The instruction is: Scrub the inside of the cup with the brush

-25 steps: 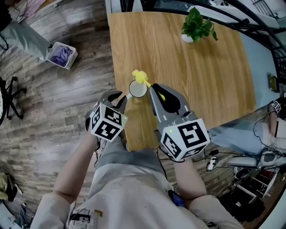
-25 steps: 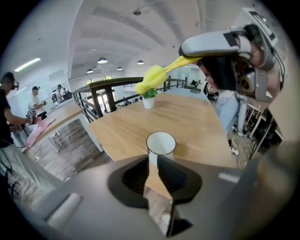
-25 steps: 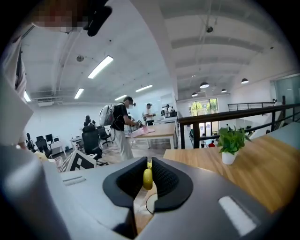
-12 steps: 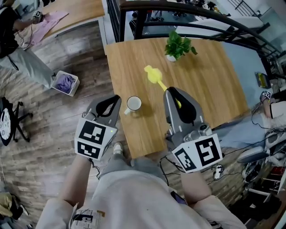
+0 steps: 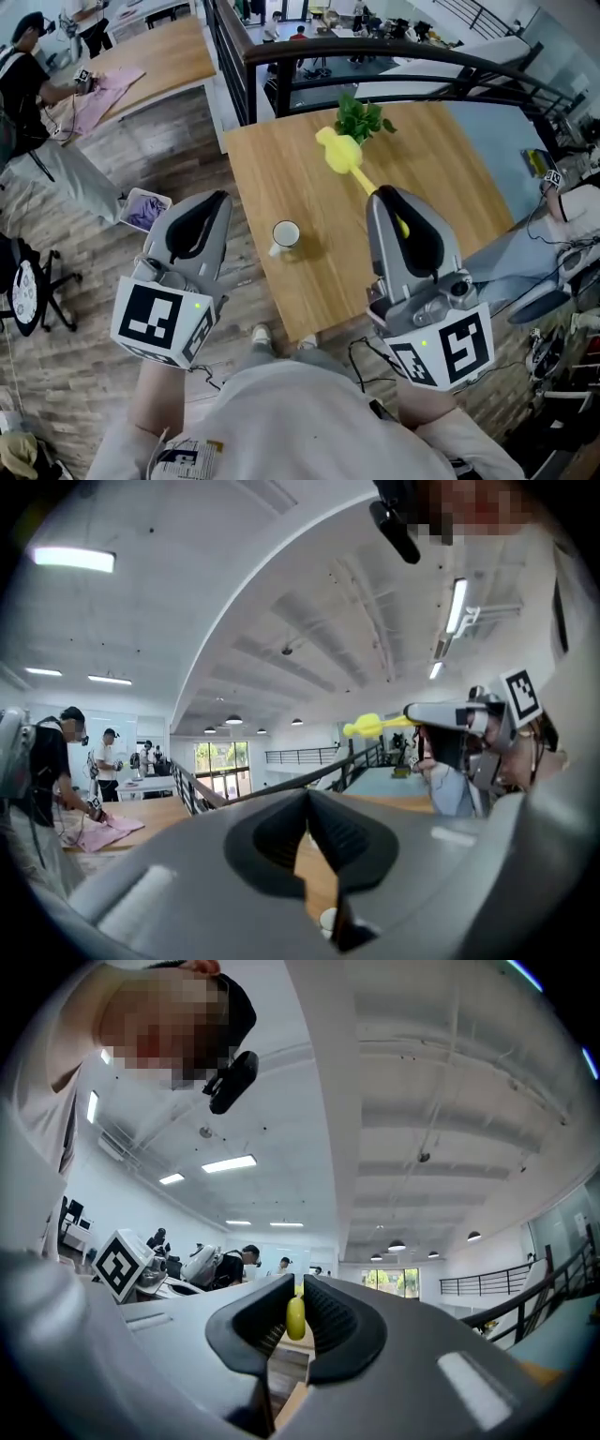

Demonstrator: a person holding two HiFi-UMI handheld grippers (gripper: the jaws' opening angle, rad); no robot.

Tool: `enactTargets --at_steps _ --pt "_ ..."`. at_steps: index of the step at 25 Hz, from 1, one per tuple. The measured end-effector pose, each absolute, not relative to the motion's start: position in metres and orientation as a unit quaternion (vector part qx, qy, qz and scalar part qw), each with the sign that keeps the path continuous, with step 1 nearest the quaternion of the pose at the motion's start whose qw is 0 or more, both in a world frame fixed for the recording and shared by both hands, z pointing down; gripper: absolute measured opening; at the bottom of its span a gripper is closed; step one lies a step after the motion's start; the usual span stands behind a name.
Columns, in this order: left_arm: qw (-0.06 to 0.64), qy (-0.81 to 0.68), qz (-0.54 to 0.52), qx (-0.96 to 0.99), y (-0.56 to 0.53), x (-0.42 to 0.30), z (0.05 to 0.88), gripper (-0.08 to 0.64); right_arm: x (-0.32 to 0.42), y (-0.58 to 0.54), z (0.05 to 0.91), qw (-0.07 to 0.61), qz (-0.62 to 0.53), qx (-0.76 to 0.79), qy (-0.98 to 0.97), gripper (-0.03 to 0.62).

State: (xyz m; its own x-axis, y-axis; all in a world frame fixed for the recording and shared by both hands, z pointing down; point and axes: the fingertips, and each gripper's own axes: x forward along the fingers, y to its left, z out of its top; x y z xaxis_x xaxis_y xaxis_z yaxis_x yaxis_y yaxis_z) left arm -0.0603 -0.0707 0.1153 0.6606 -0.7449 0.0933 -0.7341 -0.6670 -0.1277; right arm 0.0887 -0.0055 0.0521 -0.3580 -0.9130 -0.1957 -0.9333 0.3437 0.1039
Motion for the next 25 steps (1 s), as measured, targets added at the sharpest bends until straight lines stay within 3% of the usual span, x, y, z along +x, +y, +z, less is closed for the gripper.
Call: enactTargets --at_steps 11,15,25 --pt "0.132 0.418 -0.019 -0.898 -0.024 -0.072 0.054 0.003 0.09 0.049 -0.009 0.108 0.197 -0.58 0.783 0.034" --pt "0.162 0.431 -0.002 -0.888 -0.016 -0.077 0.045 0.003 0.09 0.053 -0.007 0.097 0.209 -0.586 0.777 0.035" --pt "0.129 0.433 -0.028 -0.892 -0.021 -0.067 0.081 0.003 0.098 0.049 0.024 0.103 0.184 -0.589 0.78 0.034"
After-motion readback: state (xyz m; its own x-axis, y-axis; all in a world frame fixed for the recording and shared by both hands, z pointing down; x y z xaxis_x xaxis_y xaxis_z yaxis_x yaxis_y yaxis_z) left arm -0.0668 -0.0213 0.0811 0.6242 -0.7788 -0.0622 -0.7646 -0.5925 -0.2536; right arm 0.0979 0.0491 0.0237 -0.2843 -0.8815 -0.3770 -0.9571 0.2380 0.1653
